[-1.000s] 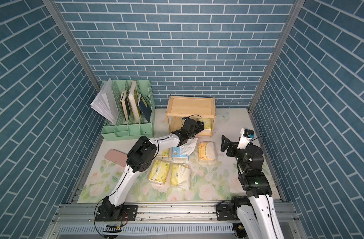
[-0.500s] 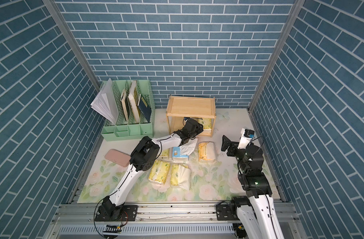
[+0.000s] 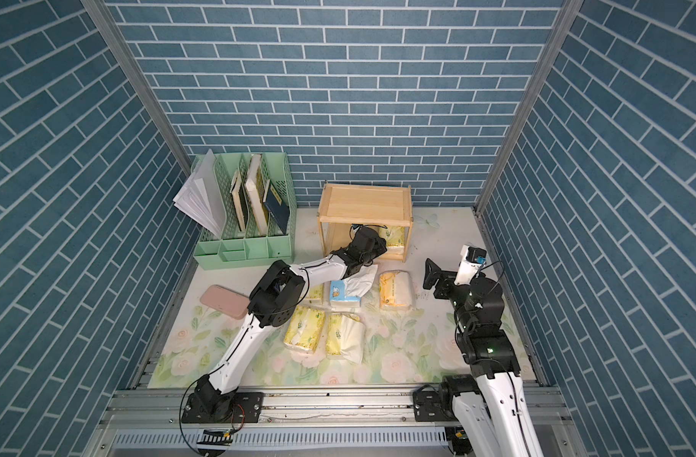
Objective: Remove the tissue boxes from the shelf
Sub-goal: Pick up a box of tissues from the shelf.
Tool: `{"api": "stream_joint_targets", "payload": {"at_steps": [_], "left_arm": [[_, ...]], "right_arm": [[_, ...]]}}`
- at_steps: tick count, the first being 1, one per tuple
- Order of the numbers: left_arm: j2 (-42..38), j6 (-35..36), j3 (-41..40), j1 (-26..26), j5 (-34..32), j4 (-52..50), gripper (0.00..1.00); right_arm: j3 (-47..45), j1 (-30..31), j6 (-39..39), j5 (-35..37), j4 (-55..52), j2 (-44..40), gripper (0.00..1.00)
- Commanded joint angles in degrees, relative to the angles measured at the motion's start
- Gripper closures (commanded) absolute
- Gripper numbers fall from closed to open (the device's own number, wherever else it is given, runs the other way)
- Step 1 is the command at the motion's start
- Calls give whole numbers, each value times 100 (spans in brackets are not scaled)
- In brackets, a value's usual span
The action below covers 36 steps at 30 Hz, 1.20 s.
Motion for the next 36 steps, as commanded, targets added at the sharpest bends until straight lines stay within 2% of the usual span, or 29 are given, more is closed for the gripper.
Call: {"api": "stream_joint_targets", "payload": {"at_steps": [1, 17, 22, 28, 36], "left_arm": [[-252, 123, -193, 20, -33, -54, 78], [-1196, 364, -1057, -22, -235, 207, 92], [-1499, 397, -1349, -57, -279, 322, 92], [-1838, 398, -1671, -66, -409, 430, 100], [-2040, 275, -2055, -114, -589, 813, 100]], "right_arm": [[65, -19, -139, 109, -97, -76, 0], [28, -24, -148, 194, -102, -68, 0], [17, -19, -160, 226, -94, -50, 0], [17, -19, -158, 258, -76, -24, 0], [19, -19, -157, 284, -85, -32, 0]]}}
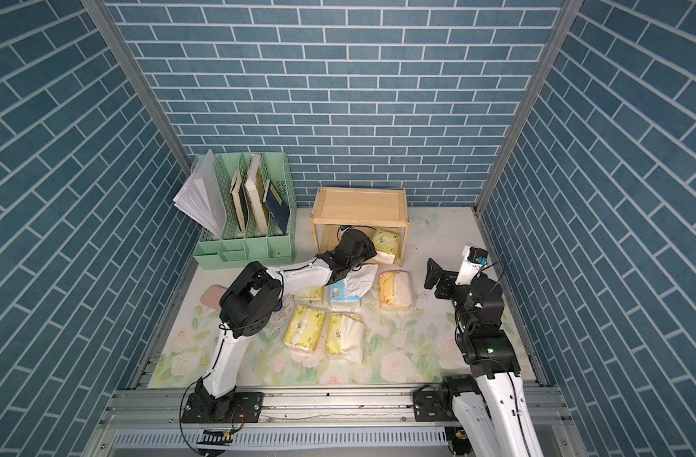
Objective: Remove the tissue boxes from the shelf
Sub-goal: Pick up a box of tissues from the shelf.
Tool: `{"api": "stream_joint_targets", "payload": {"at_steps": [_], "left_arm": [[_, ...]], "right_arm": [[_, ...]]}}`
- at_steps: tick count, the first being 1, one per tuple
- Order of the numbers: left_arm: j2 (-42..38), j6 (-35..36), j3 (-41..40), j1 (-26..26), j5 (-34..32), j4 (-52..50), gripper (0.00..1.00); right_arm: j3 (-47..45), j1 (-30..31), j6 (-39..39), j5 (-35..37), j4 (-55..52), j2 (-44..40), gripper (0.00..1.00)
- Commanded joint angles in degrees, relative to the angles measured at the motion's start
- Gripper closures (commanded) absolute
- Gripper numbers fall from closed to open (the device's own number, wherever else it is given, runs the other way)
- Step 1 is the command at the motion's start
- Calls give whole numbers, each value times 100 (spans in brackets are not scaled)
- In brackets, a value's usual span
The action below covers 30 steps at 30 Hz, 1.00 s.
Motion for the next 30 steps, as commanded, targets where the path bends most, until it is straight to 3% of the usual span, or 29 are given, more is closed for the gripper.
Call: {"api": "stream_joint_targets", "payload": {"at_steps": [1, 9, 20, 30], "left_arm": [[-265, 64, 5, -29, -271, 519, 100], [-40, -38, -182, -28, -200, 1060, 100], [-202, -498, -1179, -22, -74, 2014, 100], [-467, -542, -1537, -28, -127, 2364, 100]], "right_arm": [[17, -19, -154, 93, -43, -35, 0], [-7, -19, -170, 77, -22, 0, 0], [-80, -21, -172, 28, 93, 80, 0], [-103, -19, -163, 19, 92, 71, 0]]}}
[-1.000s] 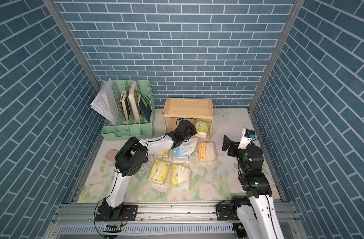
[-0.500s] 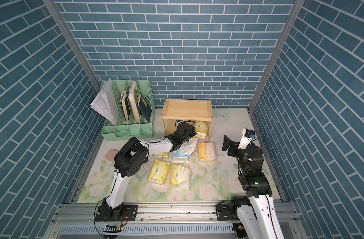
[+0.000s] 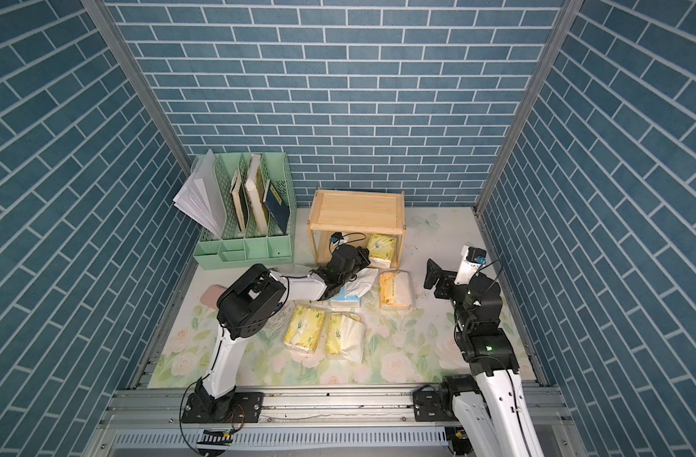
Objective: Remove the tissue boxes from the shelf
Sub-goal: Pick up a box of tissues from the shelf.
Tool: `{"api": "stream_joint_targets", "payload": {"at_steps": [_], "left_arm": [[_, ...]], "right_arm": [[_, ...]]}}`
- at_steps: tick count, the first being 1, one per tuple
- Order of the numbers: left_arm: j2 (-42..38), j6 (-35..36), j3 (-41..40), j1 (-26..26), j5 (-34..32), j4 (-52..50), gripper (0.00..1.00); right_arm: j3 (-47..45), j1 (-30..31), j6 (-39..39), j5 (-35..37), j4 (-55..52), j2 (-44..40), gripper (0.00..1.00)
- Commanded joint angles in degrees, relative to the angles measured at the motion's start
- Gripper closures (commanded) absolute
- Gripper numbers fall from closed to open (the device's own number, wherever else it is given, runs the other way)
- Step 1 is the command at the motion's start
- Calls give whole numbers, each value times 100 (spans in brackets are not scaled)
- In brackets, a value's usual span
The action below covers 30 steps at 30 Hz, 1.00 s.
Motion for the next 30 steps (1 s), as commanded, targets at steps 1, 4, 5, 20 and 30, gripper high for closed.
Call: {"api": "stream_joint_targets", "payload": {"at_steps": [1, 4, 5, 20, 30], "left_arm": [[-373, -53, -150, -18, -54, 349, 100], [-556, -102, -208, -36, -94, 139, 100], [-609, -147, -221, -42, -80, 73, 100], [-1518, -447, -820, -238, -439, -415, 100], [-2262, -593, -1152, -525, -617, -902, 100]], "right_arm": [[-60, -19, -163, 16, 77, -23, 0], [-84, -23, -130, 13, 108, -17, 0], [-94, -19, -121, -1, 119, -10, 0], [-94, -19, -60, -81, 130, 10, 0], [21, -19, -32, -98, 122, 1, 0]]}}
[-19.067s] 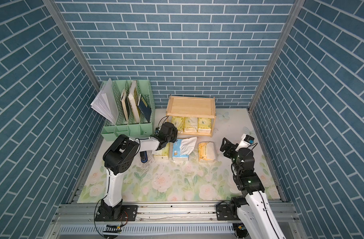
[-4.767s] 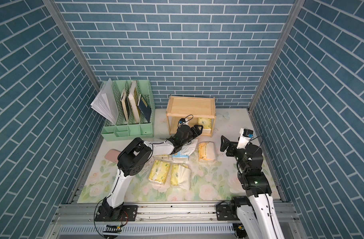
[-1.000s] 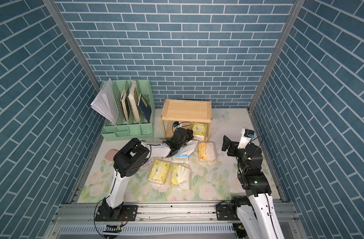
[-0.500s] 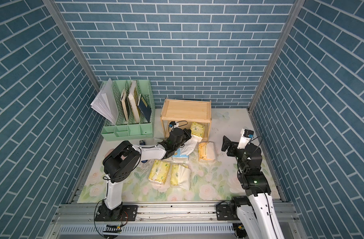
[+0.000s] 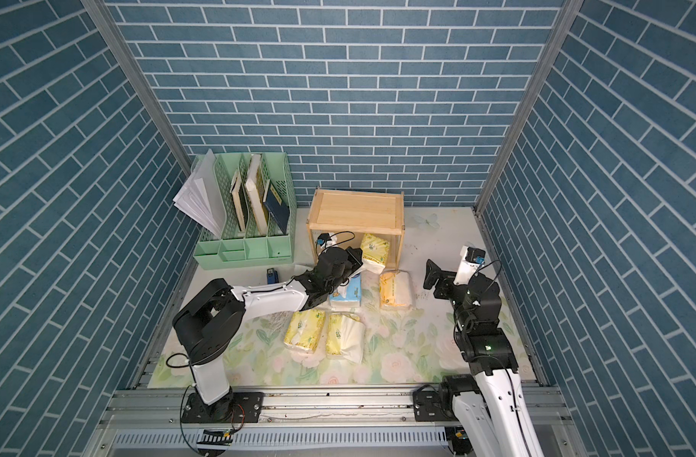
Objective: Remove the tissue boxes from the shelf
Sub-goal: Pick up a box of tissues from the shelf, then place the box of tissues at the center of the board.
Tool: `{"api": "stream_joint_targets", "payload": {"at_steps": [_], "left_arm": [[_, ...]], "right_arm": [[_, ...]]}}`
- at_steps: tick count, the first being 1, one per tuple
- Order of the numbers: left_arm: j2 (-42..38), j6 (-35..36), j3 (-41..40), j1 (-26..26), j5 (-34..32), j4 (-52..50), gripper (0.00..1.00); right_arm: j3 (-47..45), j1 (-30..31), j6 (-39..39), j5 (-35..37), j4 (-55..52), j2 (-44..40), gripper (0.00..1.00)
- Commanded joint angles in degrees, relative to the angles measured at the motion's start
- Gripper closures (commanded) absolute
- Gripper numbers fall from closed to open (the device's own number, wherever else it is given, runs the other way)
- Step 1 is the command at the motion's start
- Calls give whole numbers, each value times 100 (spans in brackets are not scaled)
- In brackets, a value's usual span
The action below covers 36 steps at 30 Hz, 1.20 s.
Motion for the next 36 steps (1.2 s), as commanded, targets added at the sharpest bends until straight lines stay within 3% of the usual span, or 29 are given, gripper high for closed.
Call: {"api": "stream_joint_targets", "payload": {"at_steps": [1, 15, 25, 32, 36], "left_arm": [[-445, -26, -79, -168, -190, -270, 100], [-1708, -457, -401, -1189, -626, -1613, 100], [-2649, -1413, -1314, -2155, -857, -2259, 100], [-2270, -1747, -1230, -2613, -977, -2400, 100], [-1843, -1945, -1241, -2666, -1116, -1985, 100]], "right_arm": [[87, -14, -30, -39, 80, -12, 0], [630, -23, 27, -202, 108, 205, 0], [958, -21, 86, -202, 46, 193, 0], [915, -20, 142, -202, 21, 117, 0], [900, -20, 151, -202, -40, 45, 0]]}}
